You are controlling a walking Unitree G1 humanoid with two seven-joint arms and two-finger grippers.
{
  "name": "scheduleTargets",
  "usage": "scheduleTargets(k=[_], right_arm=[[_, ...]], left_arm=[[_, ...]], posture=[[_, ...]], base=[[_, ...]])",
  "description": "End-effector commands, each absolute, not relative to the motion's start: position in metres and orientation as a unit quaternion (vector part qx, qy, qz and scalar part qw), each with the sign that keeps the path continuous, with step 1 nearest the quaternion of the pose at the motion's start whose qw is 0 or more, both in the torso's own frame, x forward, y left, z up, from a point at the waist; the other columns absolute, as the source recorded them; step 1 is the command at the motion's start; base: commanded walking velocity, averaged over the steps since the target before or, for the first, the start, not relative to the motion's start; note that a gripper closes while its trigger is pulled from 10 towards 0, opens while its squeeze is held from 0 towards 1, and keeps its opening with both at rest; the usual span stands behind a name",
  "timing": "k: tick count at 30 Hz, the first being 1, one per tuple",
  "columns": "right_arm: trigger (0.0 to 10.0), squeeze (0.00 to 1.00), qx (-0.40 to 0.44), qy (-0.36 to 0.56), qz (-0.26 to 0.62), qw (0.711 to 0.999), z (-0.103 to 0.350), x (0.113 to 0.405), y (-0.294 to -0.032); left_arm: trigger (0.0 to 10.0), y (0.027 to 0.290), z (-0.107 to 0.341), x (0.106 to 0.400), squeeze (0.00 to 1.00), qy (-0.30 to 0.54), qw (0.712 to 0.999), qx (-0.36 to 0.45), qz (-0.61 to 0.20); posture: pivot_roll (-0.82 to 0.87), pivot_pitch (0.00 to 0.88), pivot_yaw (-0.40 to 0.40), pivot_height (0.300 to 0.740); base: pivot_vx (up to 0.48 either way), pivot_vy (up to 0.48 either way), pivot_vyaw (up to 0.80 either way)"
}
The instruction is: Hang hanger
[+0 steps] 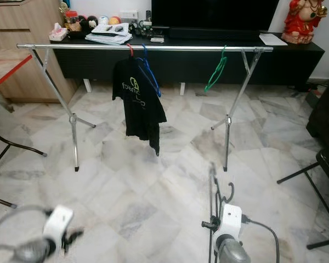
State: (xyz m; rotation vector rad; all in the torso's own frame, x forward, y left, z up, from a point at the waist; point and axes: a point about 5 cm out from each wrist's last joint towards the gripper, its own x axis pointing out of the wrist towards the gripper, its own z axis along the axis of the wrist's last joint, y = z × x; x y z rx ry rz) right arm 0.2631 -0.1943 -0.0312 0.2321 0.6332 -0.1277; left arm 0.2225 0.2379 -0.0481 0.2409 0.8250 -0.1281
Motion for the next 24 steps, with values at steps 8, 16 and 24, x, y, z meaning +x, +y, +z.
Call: scheduleTargets(k=[8, 16, 24], right_arm=[[10.0, 0.0, 0.126, 0.357, -0.064, 0.924, -0.053, 0.237, -0.177], [10.0, 0.0, 0.048, 0.392, -0.018, 0.919, -0.065, 0.22, -0.175], [10.0, 0.0, 0.066, 0.402, -0.028, 0.913, -0.07, 0.209, -0.177]], left_arm=[[10.0, 0.227, -0.076, 0.182, 0.0, 0.468, 0.882, 0.046, -0.009], [10.0, 0.223, -0.096, 0.138, 0.0, 0.513, 0.857, 0.044, 0.004], [10.0, 0.238, -0.101, 0.109, 0.0, 0.534, 0.844, 0.051, 0.014]], posture=[[-0.09, 0.09, 0.005, 0.74], [-0.09, 0.062, 0.016, 0.74], [-0.1, 0.003, 0.03, 0.74]], base=[[0.0, 0.0, 0.0], [0.169, 0.0, 0.16], [0.384, 0.0, 0.33]])
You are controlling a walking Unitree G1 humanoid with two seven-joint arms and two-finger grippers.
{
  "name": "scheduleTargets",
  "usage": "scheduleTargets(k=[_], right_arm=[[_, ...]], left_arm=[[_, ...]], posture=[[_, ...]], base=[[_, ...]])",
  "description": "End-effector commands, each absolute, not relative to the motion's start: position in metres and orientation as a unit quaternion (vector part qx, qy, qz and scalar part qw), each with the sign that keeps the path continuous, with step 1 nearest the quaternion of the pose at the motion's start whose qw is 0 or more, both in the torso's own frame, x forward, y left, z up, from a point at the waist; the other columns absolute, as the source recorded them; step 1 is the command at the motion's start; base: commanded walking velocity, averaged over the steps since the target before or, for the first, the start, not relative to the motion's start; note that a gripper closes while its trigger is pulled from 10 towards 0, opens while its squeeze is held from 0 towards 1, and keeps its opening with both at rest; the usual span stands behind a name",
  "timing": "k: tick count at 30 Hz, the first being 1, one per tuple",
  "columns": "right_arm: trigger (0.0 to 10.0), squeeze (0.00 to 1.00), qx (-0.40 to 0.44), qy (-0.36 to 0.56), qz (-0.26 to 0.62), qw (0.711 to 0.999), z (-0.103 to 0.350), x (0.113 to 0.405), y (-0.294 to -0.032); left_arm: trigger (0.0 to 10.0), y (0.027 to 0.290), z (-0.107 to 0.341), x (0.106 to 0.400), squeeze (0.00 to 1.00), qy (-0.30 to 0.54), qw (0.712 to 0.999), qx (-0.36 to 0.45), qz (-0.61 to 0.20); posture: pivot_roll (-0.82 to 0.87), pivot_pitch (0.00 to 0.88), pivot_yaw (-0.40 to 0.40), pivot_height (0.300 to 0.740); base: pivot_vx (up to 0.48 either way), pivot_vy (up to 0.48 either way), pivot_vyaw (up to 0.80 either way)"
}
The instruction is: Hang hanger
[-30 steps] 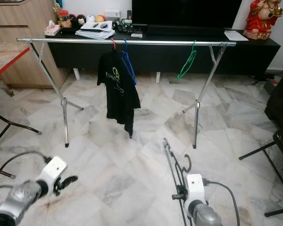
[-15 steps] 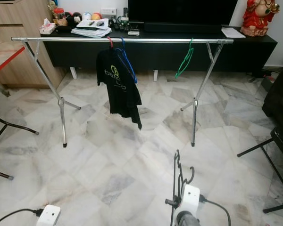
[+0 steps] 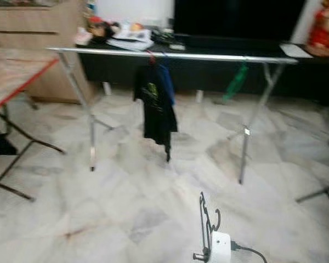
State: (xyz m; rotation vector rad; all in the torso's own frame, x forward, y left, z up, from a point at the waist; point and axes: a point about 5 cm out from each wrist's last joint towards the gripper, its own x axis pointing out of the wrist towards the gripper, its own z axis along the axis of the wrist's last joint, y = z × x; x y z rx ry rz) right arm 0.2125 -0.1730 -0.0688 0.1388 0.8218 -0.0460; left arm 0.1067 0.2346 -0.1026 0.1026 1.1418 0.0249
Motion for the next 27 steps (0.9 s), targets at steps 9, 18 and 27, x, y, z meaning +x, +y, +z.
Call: scheduleTargets(k=[9, 18, 27], right_arm=[[10.0, 0.0, 0.068, 0.396, -0.031, 0.915, -0.068, 0.212, -0.177], [10.0, 0.0, 0.065, 0.392, -0.021, 0.917, -0.066, 0.216, -0.172], [10.0, 0.0, 0.063, 0.379, -0.013, 0.923, -0.062, 0.223, -0.172]], left_arm=[[10.0, 0.244, -0.102, 0.1, 0.0, 0.541, 0.839, 0.049, 0.02], [10.0, 0.242, -0.099, 0.114, 0.0, 0.533, 0.845, 0.045, 0.013], [10.0, 0.24, -0.098, 0.118, 0.0, 0.528, 0.848, 0.041, 0.016]], posture=[[-0.1, 0.004, 0.026, 0.74], [-0.1, 0.006, 0.024, 0.74], [-0.09, 0.035, 0.019, 0.74]], base=[[0.399, 0.0, 0.0], [0.414, 0.0, 0.0], [0.421, 0.0, 0.3]])
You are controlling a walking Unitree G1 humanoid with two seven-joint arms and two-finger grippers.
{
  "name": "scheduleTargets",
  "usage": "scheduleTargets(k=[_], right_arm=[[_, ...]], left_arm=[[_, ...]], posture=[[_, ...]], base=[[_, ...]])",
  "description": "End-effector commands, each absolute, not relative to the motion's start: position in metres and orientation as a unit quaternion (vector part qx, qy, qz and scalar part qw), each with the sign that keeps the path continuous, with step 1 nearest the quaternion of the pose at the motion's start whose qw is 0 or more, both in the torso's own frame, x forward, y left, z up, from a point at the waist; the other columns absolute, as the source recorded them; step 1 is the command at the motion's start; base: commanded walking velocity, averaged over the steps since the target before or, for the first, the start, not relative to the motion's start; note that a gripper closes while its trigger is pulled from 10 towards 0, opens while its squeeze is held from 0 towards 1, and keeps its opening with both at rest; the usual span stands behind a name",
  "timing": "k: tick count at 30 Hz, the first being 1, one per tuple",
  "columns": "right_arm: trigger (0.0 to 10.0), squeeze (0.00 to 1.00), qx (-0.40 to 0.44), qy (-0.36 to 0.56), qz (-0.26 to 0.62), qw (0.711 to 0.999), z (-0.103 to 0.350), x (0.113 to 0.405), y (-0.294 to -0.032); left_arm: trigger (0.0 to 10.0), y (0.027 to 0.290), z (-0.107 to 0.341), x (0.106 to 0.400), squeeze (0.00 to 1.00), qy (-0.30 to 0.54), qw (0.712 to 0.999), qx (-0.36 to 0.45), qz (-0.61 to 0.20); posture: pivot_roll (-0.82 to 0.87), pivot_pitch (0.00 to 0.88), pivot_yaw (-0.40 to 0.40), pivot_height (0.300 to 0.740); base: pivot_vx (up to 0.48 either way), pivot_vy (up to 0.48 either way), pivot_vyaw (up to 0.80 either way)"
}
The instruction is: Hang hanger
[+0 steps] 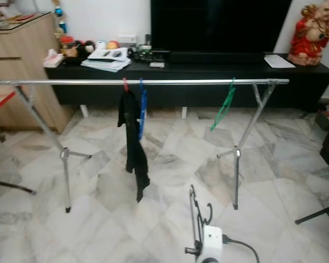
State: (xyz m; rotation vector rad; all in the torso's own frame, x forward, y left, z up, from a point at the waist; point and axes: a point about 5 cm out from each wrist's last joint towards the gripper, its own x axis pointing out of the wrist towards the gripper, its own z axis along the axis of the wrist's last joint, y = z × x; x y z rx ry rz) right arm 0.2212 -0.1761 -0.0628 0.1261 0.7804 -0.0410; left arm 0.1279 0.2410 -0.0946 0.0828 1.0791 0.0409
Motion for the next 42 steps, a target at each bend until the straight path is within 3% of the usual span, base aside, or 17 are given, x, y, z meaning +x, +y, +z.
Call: scheduleTargets(k=[1, 30, 42], right_arm=[[10.0, 0.0, 0.063, 0.379, -0.013, 0.923, -0.062, 0.223, -0.172], [10.0, 0.0, 0.069, 0.342, -0.022, 0.937, -0.048, 0.245, -0.17], [10.0, 0.0, 0.071, 0.23, -0.064, 0.969, -0.005, 0.291, -0.179]], left_arm=[[10.0, 0.24, -0.098, 0.118, 0.0, 0.528, 0.848, 0.041, 0.016], [10.0, 0.236, -0.098, 0.121, 0.0, 0.526, 0.849, 0.038, 0.003], [10.0, 0.233, -0.099, 0.12, 0.0, 0.528, 0.848, 0.046, -0.004]], posture=[[-0.09, 0.035, 0.019, 0.74], [-0.08, 0.059, 0.017, 0.74], [-0.08, 0.061, 0.017, 0.74]], base=[[0.42, 0.0, 0.56], [0.407, 0.0, 0.09], [0.0, 0.0, 0.0]])
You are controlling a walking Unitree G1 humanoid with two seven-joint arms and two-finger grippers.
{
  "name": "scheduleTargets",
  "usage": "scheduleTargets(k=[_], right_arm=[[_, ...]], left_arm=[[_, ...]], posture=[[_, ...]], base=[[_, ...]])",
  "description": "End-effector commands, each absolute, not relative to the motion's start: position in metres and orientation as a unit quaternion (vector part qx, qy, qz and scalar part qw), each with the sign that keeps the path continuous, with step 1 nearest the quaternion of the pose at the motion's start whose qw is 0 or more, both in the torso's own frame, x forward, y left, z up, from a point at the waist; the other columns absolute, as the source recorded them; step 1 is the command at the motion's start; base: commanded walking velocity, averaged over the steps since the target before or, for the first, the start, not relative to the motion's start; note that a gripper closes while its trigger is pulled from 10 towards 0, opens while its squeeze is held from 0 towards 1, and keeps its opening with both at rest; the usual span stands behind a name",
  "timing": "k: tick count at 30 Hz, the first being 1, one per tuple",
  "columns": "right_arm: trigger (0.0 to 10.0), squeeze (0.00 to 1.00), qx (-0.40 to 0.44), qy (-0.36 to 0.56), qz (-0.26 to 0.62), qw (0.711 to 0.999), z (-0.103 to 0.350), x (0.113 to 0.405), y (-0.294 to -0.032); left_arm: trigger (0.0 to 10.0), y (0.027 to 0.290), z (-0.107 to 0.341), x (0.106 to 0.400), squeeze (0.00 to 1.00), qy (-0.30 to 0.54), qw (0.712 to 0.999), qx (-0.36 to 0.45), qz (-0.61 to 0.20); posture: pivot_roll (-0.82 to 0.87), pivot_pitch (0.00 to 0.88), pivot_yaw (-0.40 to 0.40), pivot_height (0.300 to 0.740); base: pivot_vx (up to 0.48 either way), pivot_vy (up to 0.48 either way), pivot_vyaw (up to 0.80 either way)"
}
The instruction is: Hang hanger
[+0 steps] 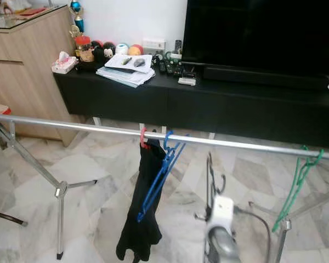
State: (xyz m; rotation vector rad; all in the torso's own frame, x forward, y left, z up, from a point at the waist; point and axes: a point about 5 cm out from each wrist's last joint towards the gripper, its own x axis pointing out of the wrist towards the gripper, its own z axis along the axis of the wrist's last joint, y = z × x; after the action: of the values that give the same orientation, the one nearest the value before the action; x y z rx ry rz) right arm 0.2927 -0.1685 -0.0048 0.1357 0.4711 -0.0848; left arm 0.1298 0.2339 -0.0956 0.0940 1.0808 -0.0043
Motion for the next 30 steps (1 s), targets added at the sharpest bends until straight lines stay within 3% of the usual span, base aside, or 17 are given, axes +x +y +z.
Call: scheduleTargets(k=[1, 10, 30], right_arm=[[10.0, 0.0, 0.07, 0.215, -0.073, 0.971, 0.0, 0.295, -0.181], [10.0, 0.0, 0.069, 0.152, -0.142, 0.976, 0.017, 0.304, -0.194], [10.0, 0.0, 0.047, 0.145, -0.124, 0.981, 0.053, 0.338, -0.201]], left_arm=[[10.0, 0.233, -0.099, 0.12, 0.0, 0.528, 0.848, 0.046, -0.004], [10.0, 0.231, -0.1, 0.119, 0.0, 0.529, 0.847, 0.05, -0.011], [10.0, 0.219, -0.102, 0.122, 0.0, 0.528, 0.847, 0.053, -0.026]], posture=[[-0.08, 0.06, 0.016, 0.74], [-0.08, 0.055, 0.013, 0.74], [-0.08, 0.03, 0.017, 0.74]], base=[[0.0, 0.0, 0.0], [0.0, 0.0, 0.0], [0.0, 0.0, 0.0]])
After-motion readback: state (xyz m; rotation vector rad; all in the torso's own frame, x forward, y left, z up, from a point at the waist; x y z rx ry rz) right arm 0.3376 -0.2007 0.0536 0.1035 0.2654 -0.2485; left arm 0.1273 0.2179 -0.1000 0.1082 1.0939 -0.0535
